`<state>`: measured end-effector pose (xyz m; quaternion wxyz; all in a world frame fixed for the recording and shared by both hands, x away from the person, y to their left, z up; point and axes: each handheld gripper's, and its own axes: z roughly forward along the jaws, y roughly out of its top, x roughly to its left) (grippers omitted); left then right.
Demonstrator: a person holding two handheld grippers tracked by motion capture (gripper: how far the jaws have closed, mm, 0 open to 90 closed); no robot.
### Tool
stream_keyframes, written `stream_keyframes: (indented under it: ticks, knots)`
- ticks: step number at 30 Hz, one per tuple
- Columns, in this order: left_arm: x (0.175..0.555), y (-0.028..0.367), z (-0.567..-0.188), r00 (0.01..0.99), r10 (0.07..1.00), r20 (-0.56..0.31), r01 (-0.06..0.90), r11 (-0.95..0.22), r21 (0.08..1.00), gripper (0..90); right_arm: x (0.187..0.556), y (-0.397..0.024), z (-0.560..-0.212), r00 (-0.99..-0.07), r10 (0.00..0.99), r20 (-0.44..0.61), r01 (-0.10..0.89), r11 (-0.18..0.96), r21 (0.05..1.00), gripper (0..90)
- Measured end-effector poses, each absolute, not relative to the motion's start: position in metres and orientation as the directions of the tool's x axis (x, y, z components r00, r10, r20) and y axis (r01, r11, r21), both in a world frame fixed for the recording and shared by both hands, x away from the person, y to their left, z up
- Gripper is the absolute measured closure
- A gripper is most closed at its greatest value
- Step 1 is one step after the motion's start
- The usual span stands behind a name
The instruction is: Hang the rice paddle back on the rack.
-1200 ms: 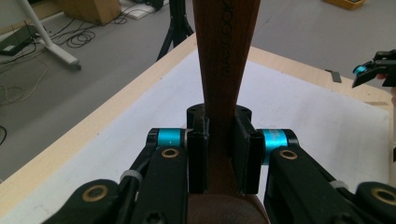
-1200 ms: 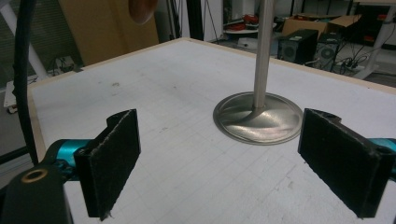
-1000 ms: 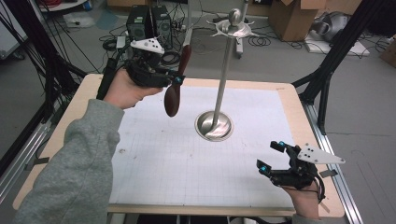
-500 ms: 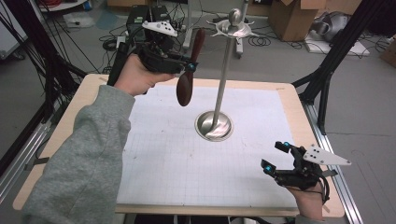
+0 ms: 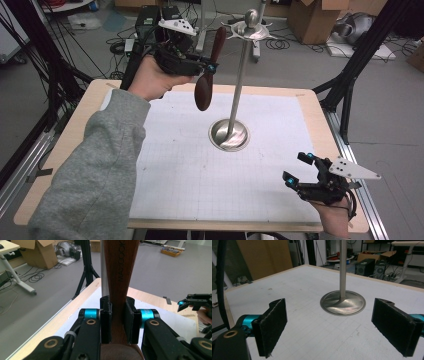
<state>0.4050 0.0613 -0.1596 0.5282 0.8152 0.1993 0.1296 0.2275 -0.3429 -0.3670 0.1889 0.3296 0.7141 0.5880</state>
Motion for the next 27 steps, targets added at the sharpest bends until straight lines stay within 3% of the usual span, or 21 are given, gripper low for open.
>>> stream_keyframes:
  ticks: [27]
  knots:
    - [0.4117,0.0521,-0.1651,0.882,0.470,0.002,0.195,-0.370,0.908,77.7,0.2251,-0.3489,-0.3671,-0.698,0.705,0.123,0.253,0.082,0.964,11.6]
